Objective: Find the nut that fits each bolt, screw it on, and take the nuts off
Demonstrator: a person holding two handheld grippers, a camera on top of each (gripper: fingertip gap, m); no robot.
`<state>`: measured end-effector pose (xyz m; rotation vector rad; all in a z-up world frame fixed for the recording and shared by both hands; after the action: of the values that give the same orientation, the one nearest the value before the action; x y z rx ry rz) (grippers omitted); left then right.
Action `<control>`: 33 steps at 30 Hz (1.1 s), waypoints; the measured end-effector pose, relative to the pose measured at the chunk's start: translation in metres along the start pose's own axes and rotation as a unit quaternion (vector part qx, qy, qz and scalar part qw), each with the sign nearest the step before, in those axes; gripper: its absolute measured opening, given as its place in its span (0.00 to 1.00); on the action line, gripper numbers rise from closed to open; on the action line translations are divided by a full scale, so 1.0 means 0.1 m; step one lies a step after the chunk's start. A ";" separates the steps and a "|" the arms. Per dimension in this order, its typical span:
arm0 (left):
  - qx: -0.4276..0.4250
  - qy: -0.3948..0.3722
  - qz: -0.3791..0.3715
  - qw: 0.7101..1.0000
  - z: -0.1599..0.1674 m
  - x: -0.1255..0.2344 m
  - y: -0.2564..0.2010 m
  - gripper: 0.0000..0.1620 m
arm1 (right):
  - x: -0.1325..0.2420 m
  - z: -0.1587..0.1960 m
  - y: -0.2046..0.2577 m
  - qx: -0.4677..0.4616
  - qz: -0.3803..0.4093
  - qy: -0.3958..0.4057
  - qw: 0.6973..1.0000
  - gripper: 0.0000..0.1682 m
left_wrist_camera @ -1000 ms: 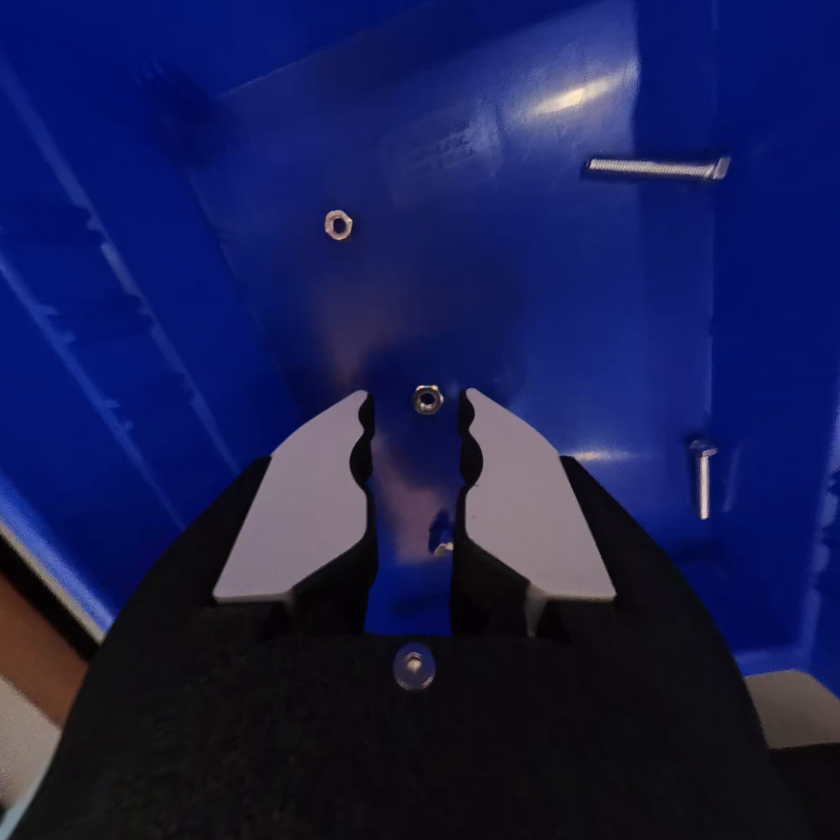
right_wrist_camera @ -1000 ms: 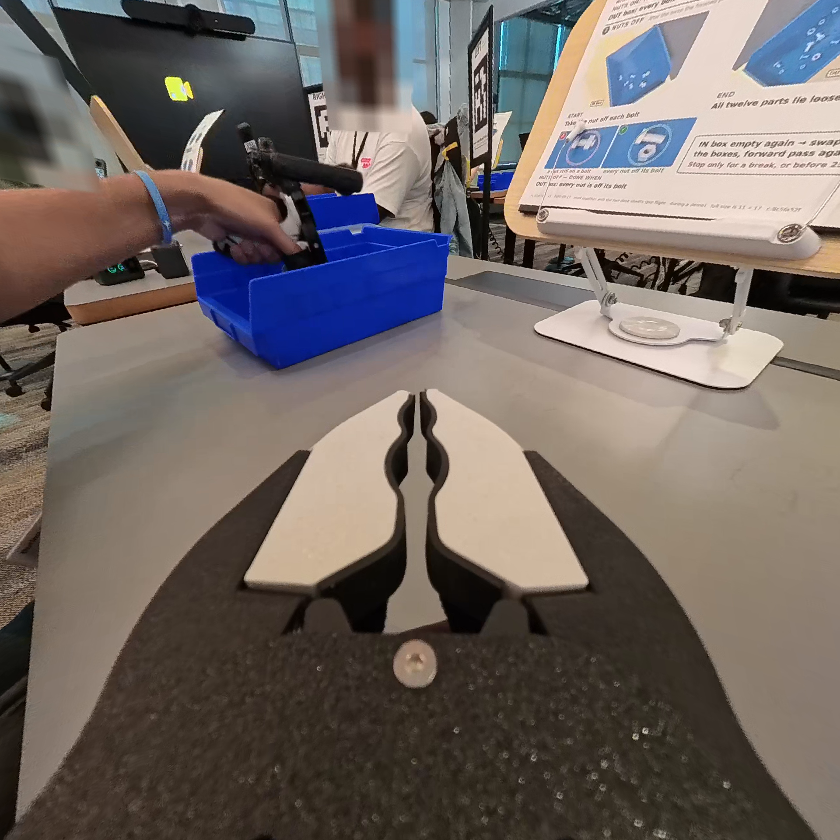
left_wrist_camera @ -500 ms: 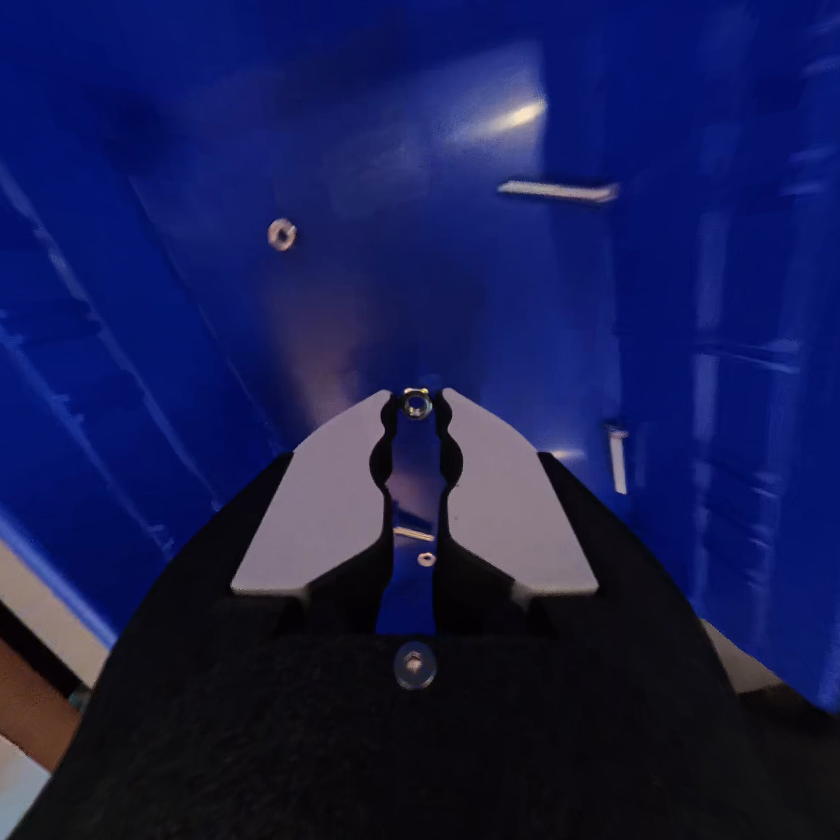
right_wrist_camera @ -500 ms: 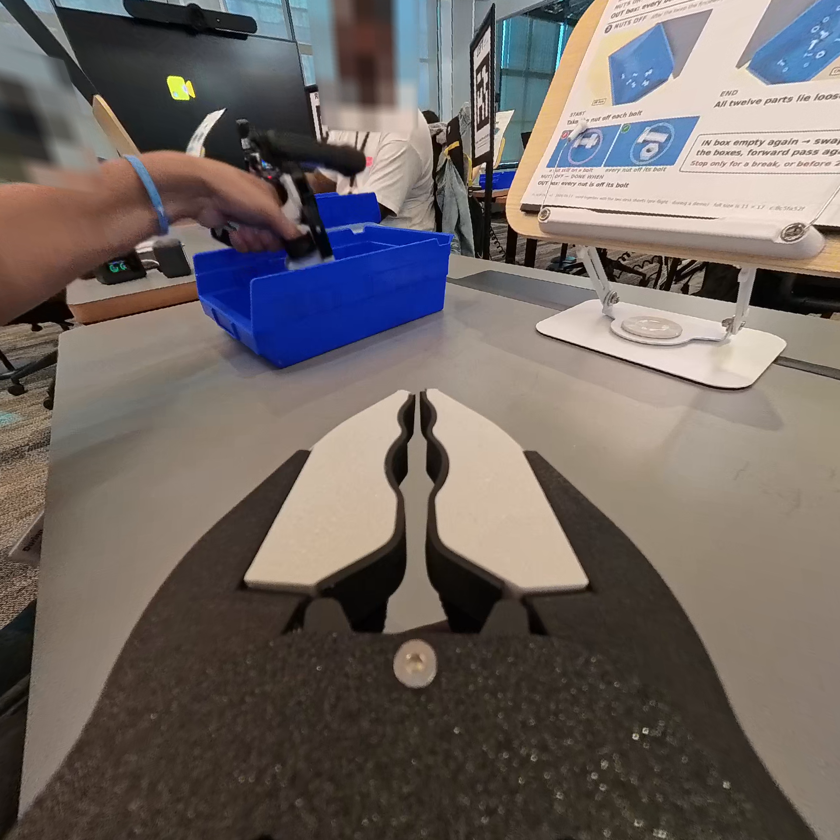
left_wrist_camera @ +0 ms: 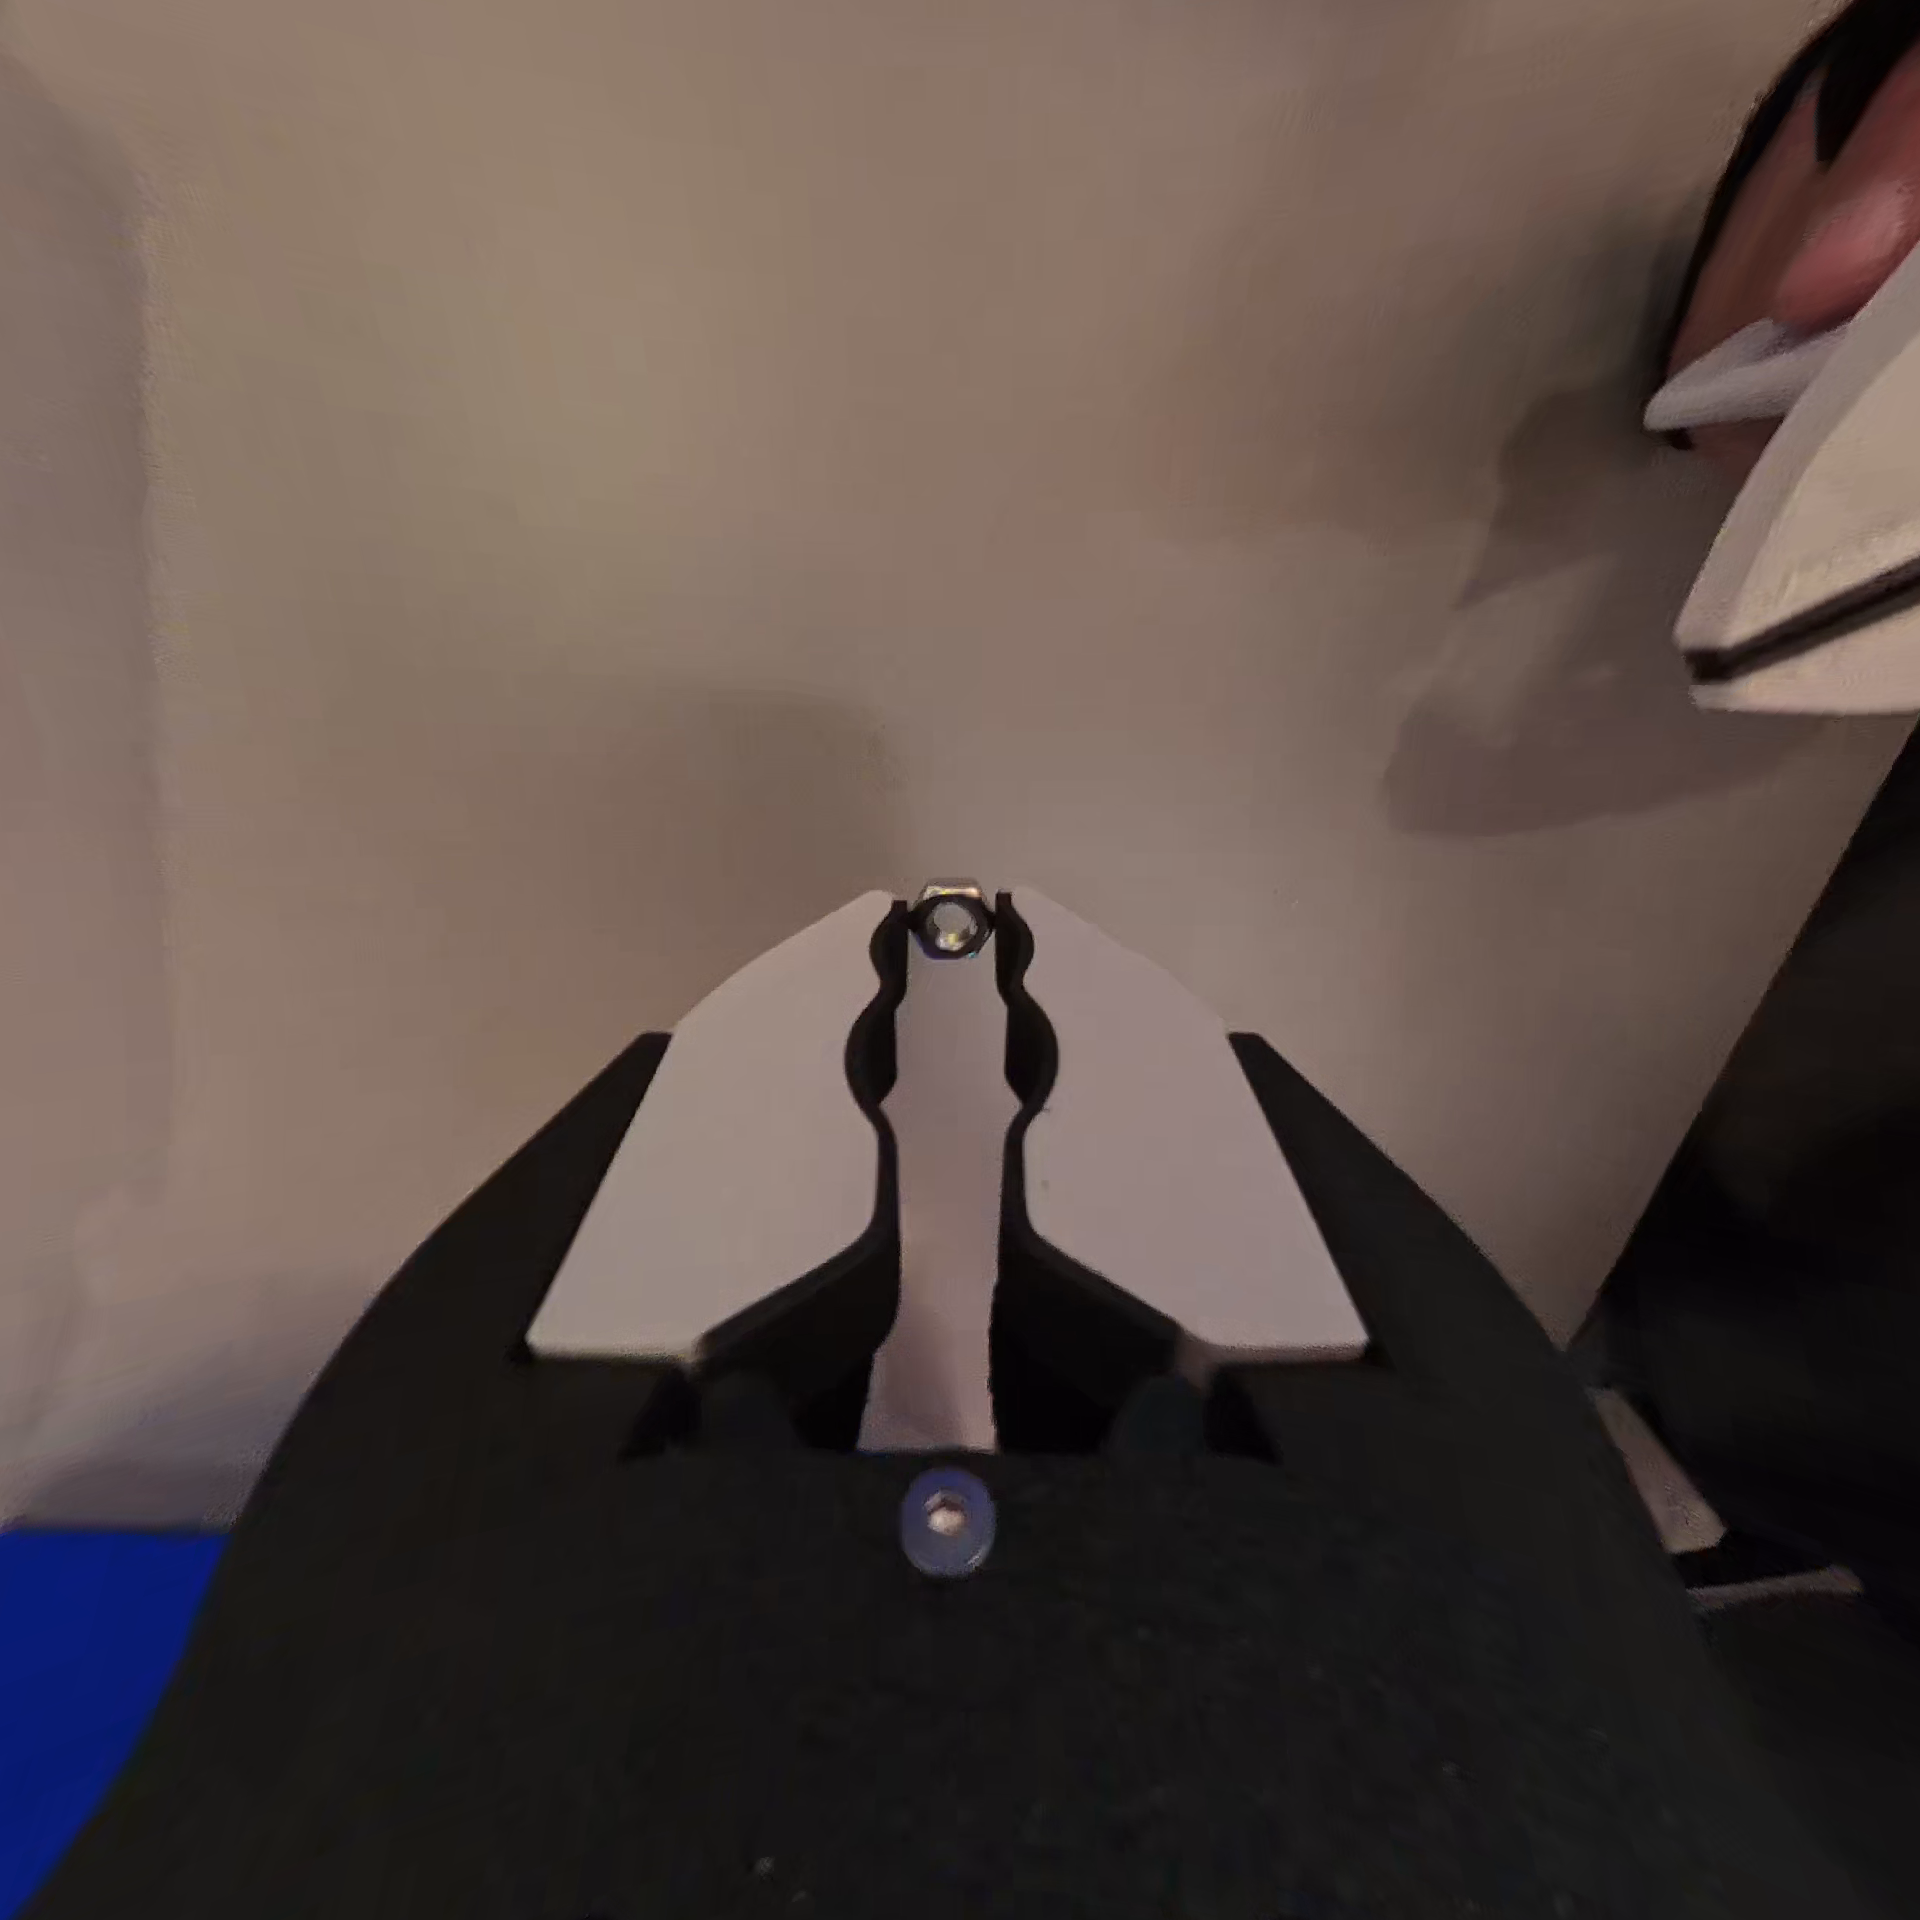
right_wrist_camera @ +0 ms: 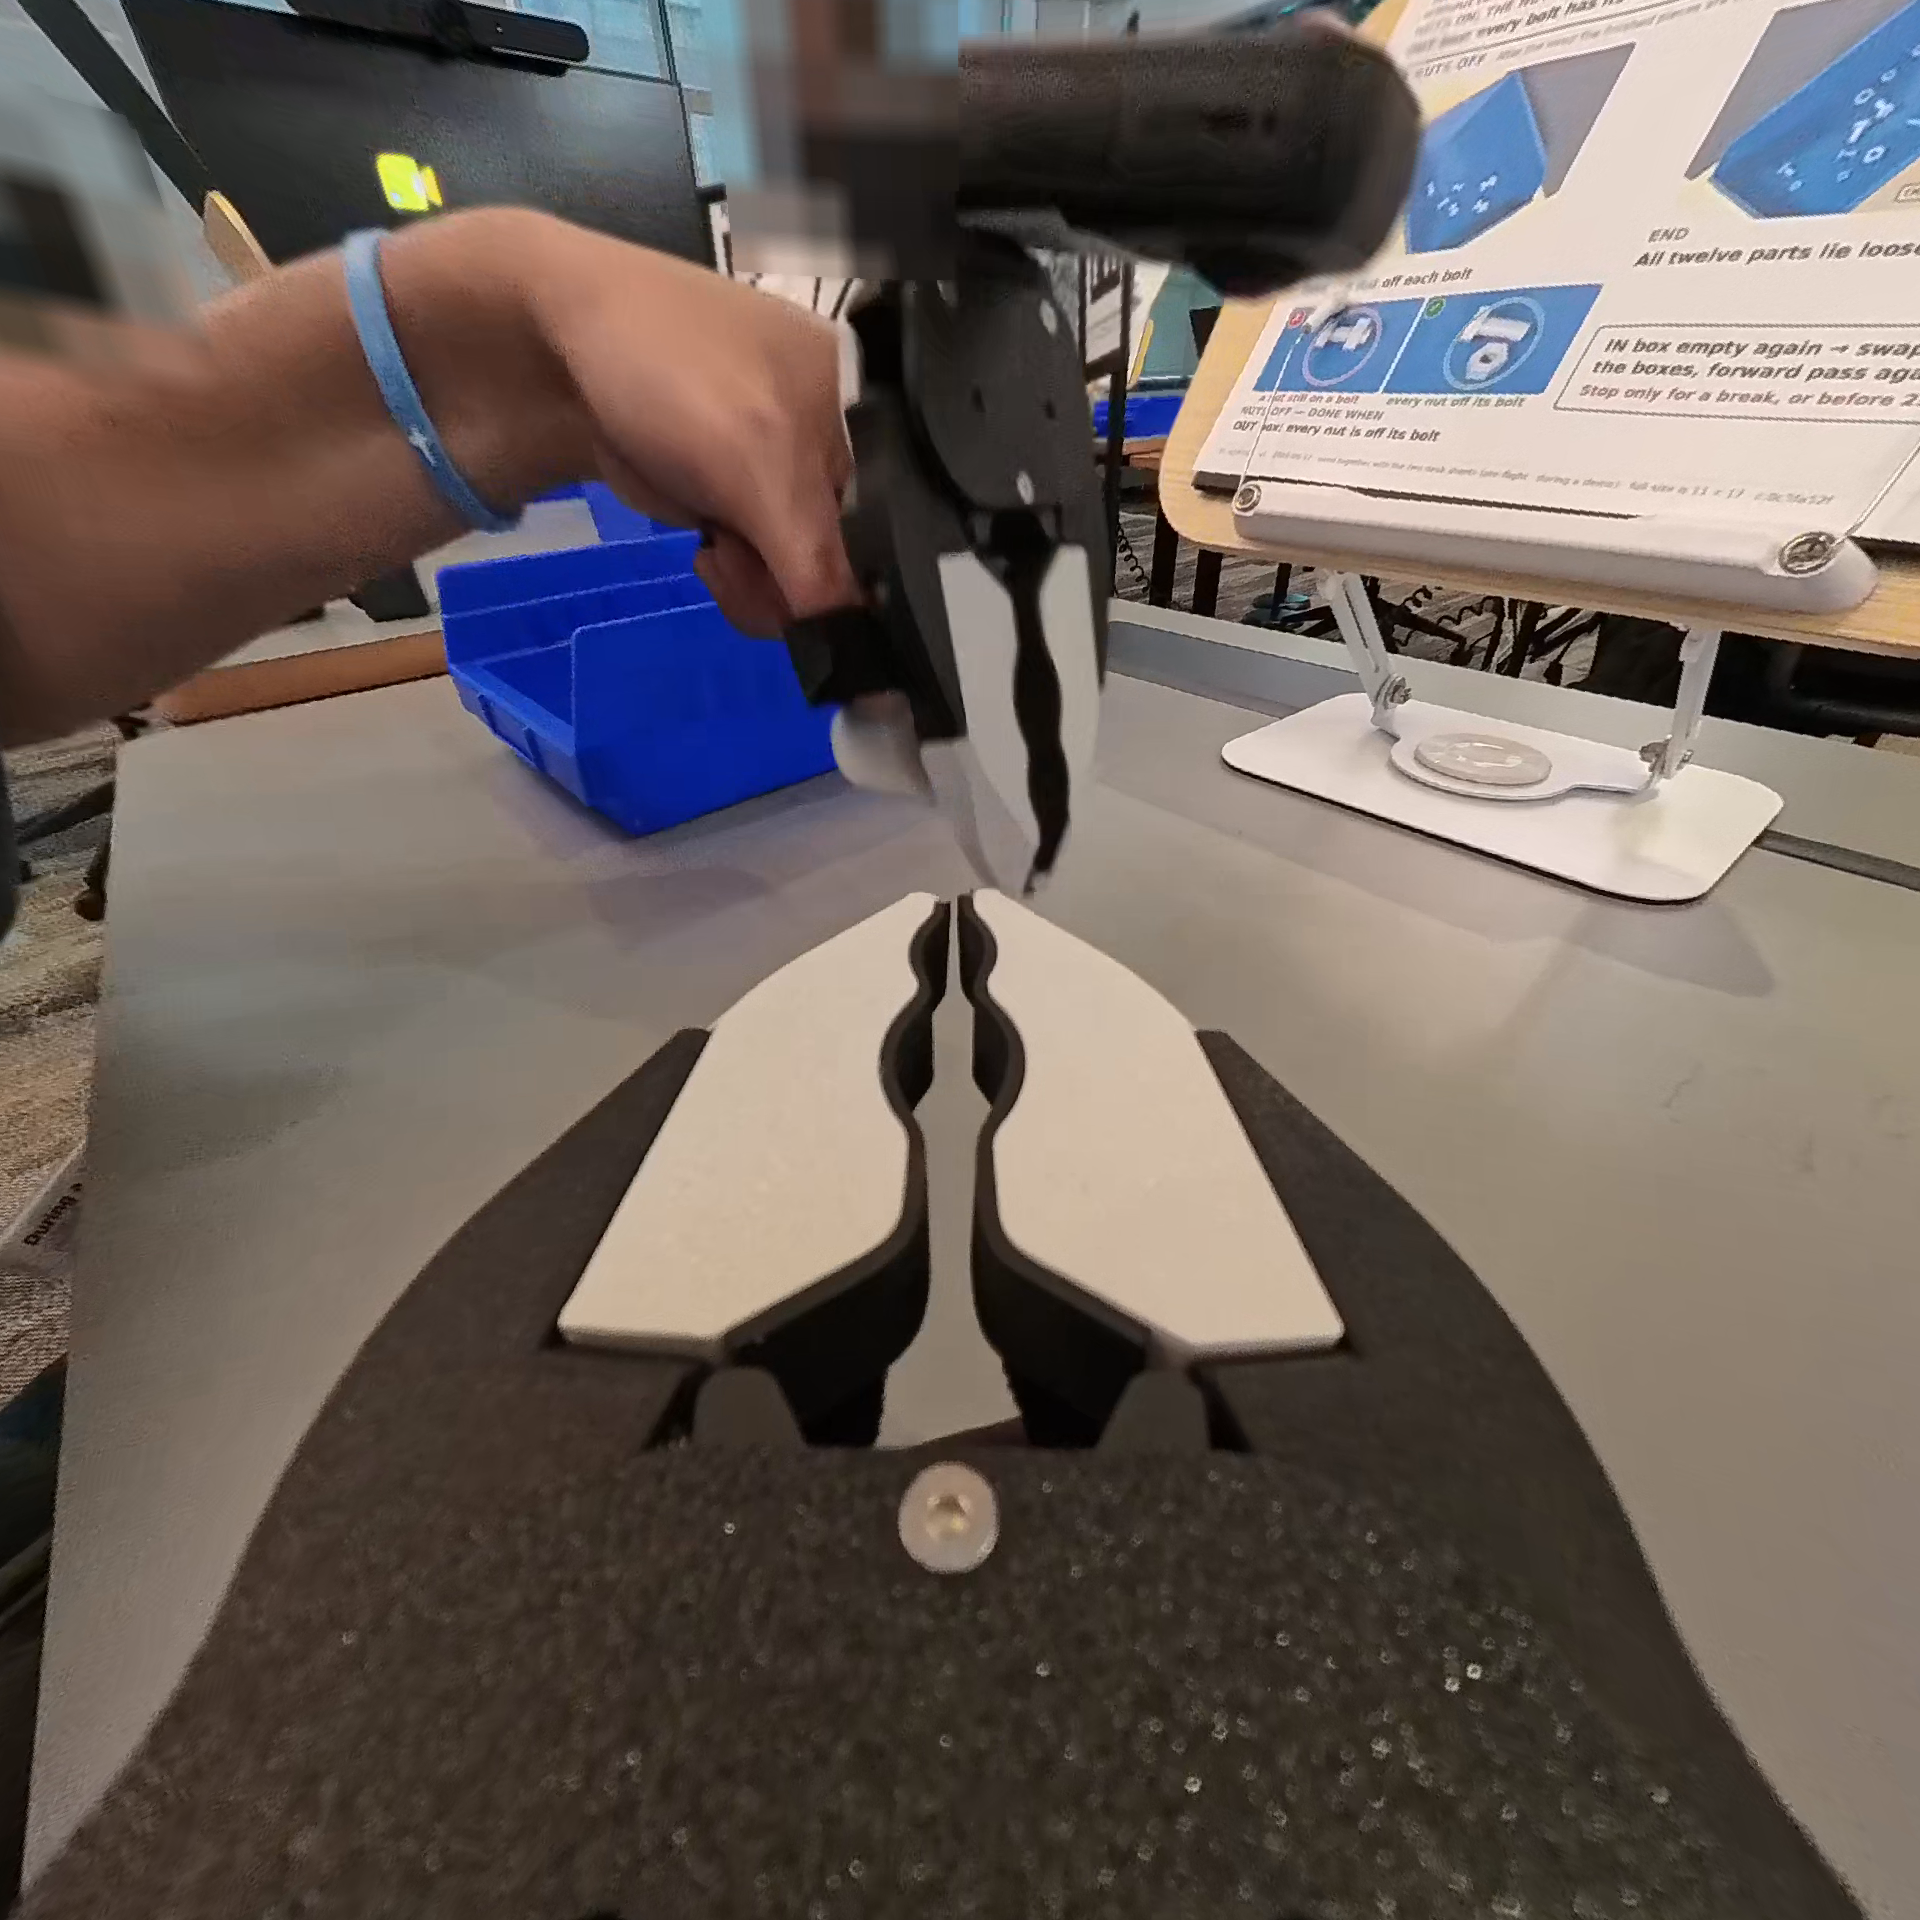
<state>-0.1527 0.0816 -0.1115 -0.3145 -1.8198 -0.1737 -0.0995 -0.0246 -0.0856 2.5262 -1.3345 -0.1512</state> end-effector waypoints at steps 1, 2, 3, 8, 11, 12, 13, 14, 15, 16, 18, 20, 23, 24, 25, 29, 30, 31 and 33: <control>-0.017 0.003 0.007 1.000 -0.06 -0.09 -0.04 0.10 | 0.00 0.00 0.00 0.001 0.000 -0.001 1.000 0.01; -0.031 0.007 0.014 0.999 -0.10 -0.16 -0.08 0.10 | 0.00 0.00 0.00 0.003 0.001 -0.002 1.000 0.01; -0.046 0.015 0.019 0.999 -0.13 -0.24 -0.11 0.10 | 0.00 0.00 0.00 0.004 0.002 -0.002 1.000 0.01; -0.094 0.043 0.031 0.994 -0.18 -0.51 -0.23 0.09 | 0.02 -0.03 0.00 0.013 0.009 -0.011 1.000 0.00; -0.094 0.051 0.029 0.994 -0.15 -0.58 -0.22 0.09 | 0.02 -0.01 -0.01 0.006 0.007 -0.005 1.000 0.00; -0.094 0.047 0.027 0.994 -0.15 -0.59 -0.21 0.09 | 0.02 -0.02 -0.01 0.006 0.008 -0.007 1.000 0.00; -0.094 0.042 0.027 0.994 -0.16 -0.58 -0.21 0.10 | 0.02 -0.02 -0.01 0.006 0.007 -0.007 1.000 0.00; -0.096 0.041 0.024 0.994 -0.15 -0.58 -0.21 0.10 | 0.02 -0.02 -0.01 0.005 0.007 -0.006 1.000 0.00; -0.097 0.042 0.017 0.994 -0.13 -0.55 -0.20 0.10 | 0.02 -0.01 -0.01 0.005 0.007 -0.005 1.000 0.00; -0.095 0.040 0.007 0.995 -0.09 -0.50 -0.19 0.12 | 0.02 -0.02 -0.01 0.004 0.007 -0.007 1.000 0.00; -0.066 -0.001 -0.024 0.998 -0.03 -0.27 -0.20 0.18 | 0.03 -0.02 -0.02 0.000 0.007 -0.008 1.000 0.00; -0.018 -0.079 -0.069 0.994 0.06 0.11 -0.28 0.19 | 0.03 -0.02 -0.03 -0.006 0.006 -0.008 1.000 0.00; 0.073 -0.209 -0.145 0.964 0.41 0.73 -0.50 0.23 | 0.04 -0.03 -0.05 -0.015 0.004 -0.009 1.000 0.00; 0.114 -0.228 -0.171 0.952 0.62 0.89 -0.55 0.23 | 0.04 -0.03 -0.05 -0.018 0.005 -0.008 1.000 0.00; 0.159 -0.230 -0.203 0.938 0.89 1.03 -0.58 0.23 | 0.03 -0.02 -0.06 -0.021 0.006 -0.007 1.000 0.00; 0.362 -0.113 -0.291 0.878 2.19 1.34 -0.55 0.23 | 0.02 -0.02 -0.07 -0.028 0.004 -0.005 1.000 0.00; 0.417 -0.090 -0.294 0.855 2.47 1.39 -0.52 0.22 | 0.01 -0.02 -0.07 -0.030 0.003 -0.004 1.000 0.00; 0.462 -0.072 -0.306 0.829 2.71 1.43 -0.45 0.22 | -0.01 -0.02 -0.08 -0.032 0.002 -0.001 0.999 0.00; 0.503 -0.060 -0.313 0.803 3.00 1.42 -0.31 0.19 | -0.03 -0.01 -0.07 -0.031 0.002 0.004 1.000 0.00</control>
<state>-0.4732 0.1539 -0.0544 1.0597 -1.8222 0.3781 -0.0953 -0.0179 -0.0868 2.4715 -1.3106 -0.1785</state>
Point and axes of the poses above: each gripper's, where its closed fingertips meet, x back along the fingers, z out of its underside, y = z × x across the jaws, the point moved 3 cm from there along x, back along the fingers, and after that the axes turned 15 degrees about -x, right-handed, at the moved point
